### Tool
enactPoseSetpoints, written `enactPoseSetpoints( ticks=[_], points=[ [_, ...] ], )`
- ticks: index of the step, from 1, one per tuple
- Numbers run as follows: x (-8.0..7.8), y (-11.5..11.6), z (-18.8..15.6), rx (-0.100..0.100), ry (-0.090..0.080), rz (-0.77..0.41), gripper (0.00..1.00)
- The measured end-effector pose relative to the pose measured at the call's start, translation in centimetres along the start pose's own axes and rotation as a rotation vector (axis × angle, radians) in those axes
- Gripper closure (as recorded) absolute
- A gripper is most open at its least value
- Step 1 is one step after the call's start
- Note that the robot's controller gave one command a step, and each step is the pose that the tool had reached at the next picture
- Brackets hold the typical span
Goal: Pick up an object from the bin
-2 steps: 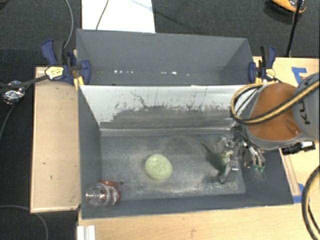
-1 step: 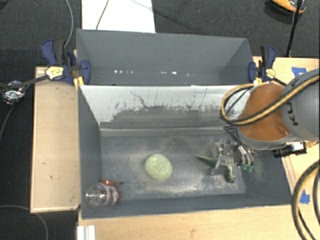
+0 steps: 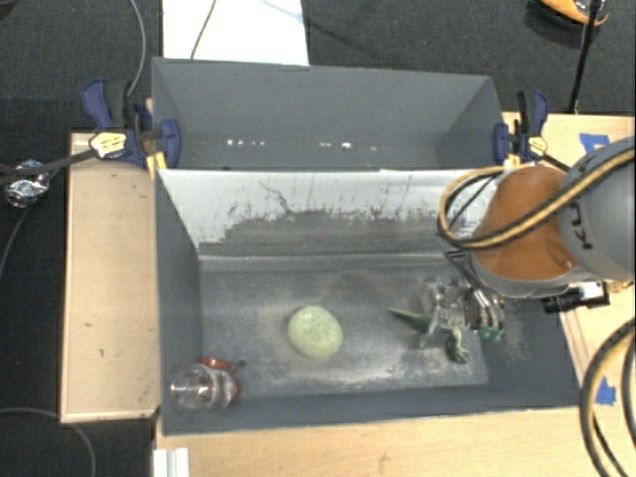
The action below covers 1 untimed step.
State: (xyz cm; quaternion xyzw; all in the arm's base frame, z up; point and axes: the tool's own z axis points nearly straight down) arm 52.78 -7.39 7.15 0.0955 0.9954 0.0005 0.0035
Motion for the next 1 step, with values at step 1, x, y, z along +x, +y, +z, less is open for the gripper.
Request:
enactPoseSetpoints(
  ticks=[1],
  points=[
    [0.16,0.01,-0.45,0.0,0.005,0.0,1.0]
  ],
)
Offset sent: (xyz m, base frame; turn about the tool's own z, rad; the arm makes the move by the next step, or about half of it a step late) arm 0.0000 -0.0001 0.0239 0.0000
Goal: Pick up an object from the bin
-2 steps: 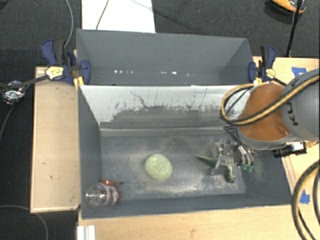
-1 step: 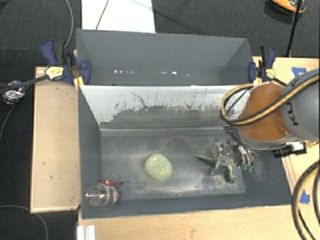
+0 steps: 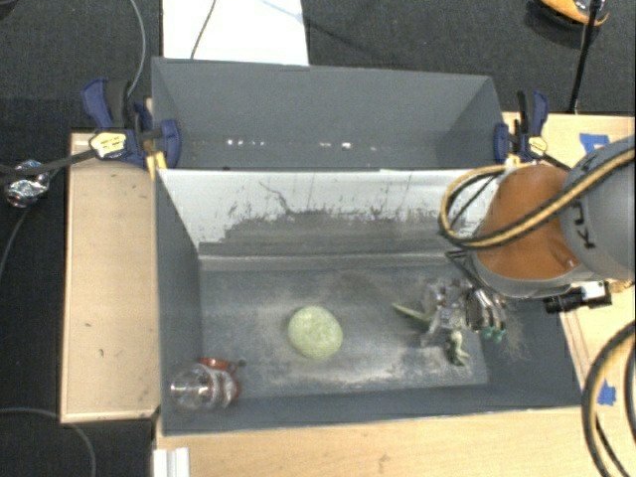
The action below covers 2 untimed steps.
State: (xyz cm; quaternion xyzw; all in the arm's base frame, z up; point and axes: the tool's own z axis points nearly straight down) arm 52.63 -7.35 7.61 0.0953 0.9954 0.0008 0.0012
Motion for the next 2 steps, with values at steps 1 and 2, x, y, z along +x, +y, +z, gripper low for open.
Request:
enactPoseSetpoints(
  ticks=[1,2],
  points=[
    [0.1,0.0,-2.0,0.0,0.004,-0.001,1.0],
    [0.0,0.0,-4.1,-0.001,0.0,-0.002,1.0]
  ],
)
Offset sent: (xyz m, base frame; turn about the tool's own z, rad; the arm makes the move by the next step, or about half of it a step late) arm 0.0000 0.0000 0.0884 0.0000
